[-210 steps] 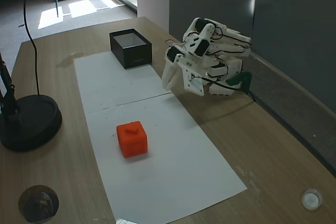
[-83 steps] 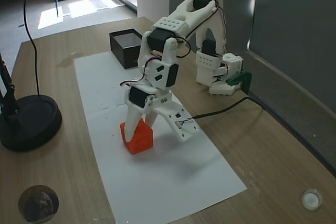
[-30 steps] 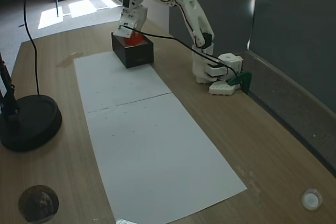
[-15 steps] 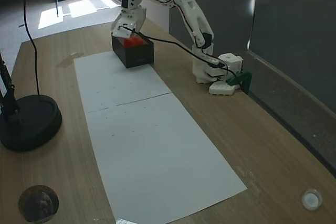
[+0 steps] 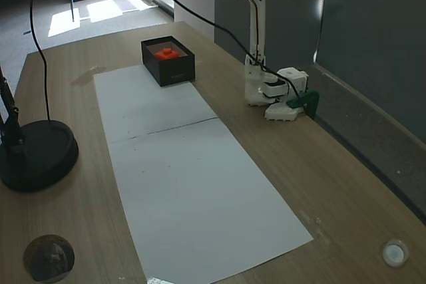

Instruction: Grab a orange square and put it in the box.

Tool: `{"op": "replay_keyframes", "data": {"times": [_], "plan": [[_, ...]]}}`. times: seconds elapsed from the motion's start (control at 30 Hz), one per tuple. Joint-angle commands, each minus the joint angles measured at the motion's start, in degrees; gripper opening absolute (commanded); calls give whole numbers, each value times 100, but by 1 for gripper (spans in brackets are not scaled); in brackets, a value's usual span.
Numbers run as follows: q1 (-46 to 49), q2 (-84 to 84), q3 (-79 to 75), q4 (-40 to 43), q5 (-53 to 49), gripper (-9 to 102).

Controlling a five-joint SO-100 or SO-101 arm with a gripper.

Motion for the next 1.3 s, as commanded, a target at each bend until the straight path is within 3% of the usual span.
{"op": "replay_keyframes", "data": {"times": [0.0,0.2,0.37,0.6,0.83,1.27], "plan": [[-729,923,18,9,633,0],[-2294,2470,1696,0,817,0],[-2804,4069,3120,-9,817,0],[-2848,6548,5045,-88,800,0],[-2839,8613,7005,-853,800,0],[-2830,10354,8288,-1696,448,0]]}}
